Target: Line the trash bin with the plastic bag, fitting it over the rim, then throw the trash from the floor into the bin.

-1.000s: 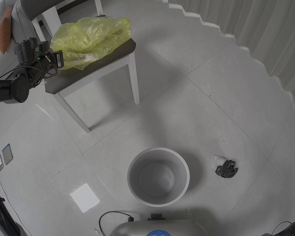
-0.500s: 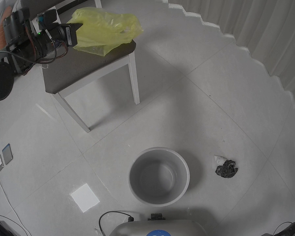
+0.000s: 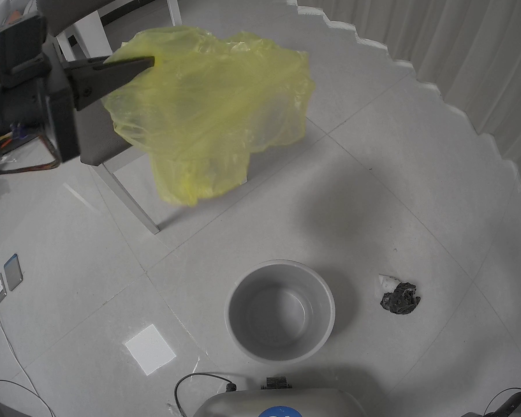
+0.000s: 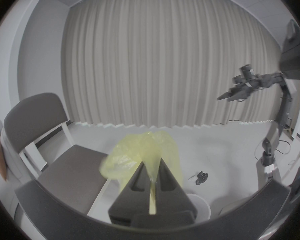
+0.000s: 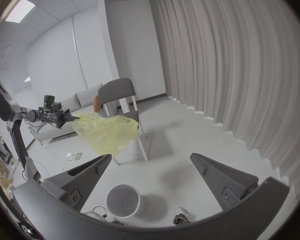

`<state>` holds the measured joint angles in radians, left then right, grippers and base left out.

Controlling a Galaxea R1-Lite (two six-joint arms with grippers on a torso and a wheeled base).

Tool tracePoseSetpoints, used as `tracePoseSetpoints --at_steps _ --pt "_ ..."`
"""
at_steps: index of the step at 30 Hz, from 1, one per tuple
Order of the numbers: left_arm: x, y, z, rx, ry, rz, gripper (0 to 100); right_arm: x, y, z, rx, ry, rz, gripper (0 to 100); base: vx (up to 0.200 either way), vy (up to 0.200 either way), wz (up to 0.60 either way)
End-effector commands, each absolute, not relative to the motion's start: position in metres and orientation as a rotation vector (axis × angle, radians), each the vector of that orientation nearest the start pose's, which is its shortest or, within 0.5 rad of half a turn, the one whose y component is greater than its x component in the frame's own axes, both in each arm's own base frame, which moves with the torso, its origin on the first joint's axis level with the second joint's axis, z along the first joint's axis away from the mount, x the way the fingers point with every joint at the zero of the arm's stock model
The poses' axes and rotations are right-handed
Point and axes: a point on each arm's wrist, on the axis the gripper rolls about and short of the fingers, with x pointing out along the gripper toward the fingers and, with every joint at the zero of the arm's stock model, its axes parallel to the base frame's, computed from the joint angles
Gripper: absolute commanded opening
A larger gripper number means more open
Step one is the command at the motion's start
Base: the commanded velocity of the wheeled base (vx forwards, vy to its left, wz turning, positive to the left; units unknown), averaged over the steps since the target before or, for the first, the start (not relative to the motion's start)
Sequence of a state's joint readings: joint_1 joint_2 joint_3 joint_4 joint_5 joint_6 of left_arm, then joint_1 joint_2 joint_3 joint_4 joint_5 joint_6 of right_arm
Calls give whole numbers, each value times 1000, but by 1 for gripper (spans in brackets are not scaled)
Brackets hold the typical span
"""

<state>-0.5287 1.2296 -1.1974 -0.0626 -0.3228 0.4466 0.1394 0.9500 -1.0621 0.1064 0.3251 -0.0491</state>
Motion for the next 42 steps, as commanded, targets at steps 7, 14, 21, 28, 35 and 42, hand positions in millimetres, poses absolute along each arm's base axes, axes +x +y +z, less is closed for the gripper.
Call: tracePoseSetpoints --at_steps 7,14,21,28,35,42 --pt "119 -98 362 433 -306 -974 0 164 55 323 -53 171 572 100 0 0 0" --pt "116 -103 360 456 -319 -1010 0 195 76 318 -56 228 609 100 0 0 0" --pt "109 -99 360 459 -337 -1015 0 209 100 308 -65 272 655 100 0 0 0" --pt "108 -98 361 458 -343 -1013 0 200 121 290 -94 317 701 100 0 0 0" --pt "107 -98 364 457 -359 -1012 0 224 137 271 -95 328 698 100 0 0 0" --pt "109 -98 362 458 -352 -1010 0 212 130 286 -81 235 700 100 0 0 0"
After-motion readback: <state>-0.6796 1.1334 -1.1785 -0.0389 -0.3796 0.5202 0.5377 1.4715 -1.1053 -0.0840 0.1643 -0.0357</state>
